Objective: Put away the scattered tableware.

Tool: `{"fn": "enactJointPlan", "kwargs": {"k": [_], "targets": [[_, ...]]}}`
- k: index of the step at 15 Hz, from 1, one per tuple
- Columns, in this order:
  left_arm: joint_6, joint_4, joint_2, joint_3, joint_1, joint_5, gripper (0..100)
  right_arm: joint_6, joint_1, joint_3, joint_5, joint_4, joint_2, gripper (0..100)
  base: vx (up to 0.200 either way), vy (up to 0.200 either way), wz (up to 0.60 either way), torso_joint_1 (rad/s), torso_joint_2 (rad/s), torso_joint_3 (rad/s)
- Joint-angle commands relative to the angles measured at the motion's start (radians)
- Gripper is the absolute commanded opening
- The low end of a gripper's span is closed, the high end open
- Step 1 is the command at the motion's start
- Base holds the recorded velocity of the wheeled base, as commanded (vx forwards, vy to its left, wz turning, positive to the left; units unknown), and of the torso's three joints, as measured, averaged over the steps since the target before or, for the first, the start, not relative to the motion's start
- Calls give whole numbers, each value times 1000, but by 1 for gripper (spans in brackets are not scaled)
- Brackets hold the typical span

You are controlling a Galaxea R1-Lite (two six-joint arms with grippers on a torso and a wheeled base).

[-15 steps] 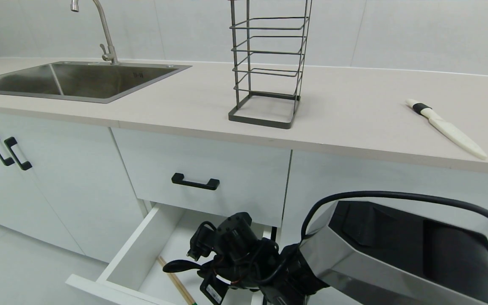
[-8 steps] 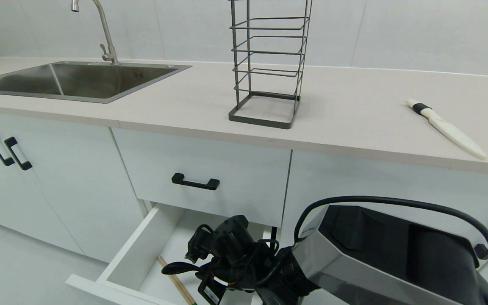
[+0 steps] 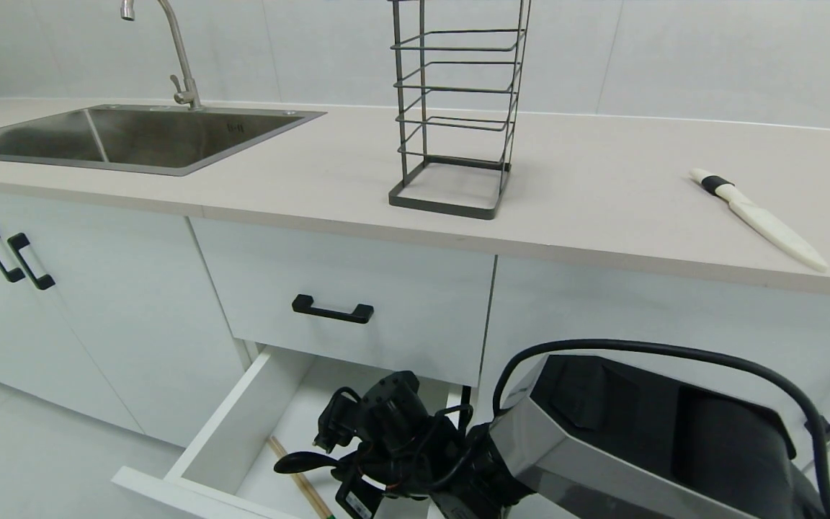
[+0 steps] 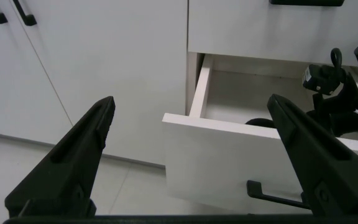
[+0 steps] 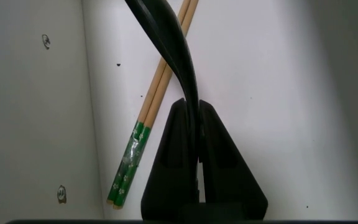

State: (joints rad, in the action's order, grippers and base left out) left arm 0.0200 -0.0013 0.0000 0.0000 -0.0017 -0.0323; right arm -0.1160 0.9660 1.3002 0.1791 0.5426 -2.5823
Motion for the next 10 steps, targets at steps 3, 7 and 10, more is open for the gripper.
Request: {"fn": "enactJointPlan", "kwargs": {"k": [3, 7, 10], "targets": [[0, 0, 0, 0, 0, 0, 100, -1, 4, 7, 10, -4, -2, 100, 0, 0, 0, 0, 0, 0], [0, 0, 0, 0, 0, 0, 100, 2, 4, 5, 11, 4, 64, 100, 0, 0, 0, 0, 0, 0], [0, 0, 0, 0, 0, 0, 100, 22, 22, -4, 8, 8, 180, 100, 0, 0, 0, 0, 0, 0]]}}
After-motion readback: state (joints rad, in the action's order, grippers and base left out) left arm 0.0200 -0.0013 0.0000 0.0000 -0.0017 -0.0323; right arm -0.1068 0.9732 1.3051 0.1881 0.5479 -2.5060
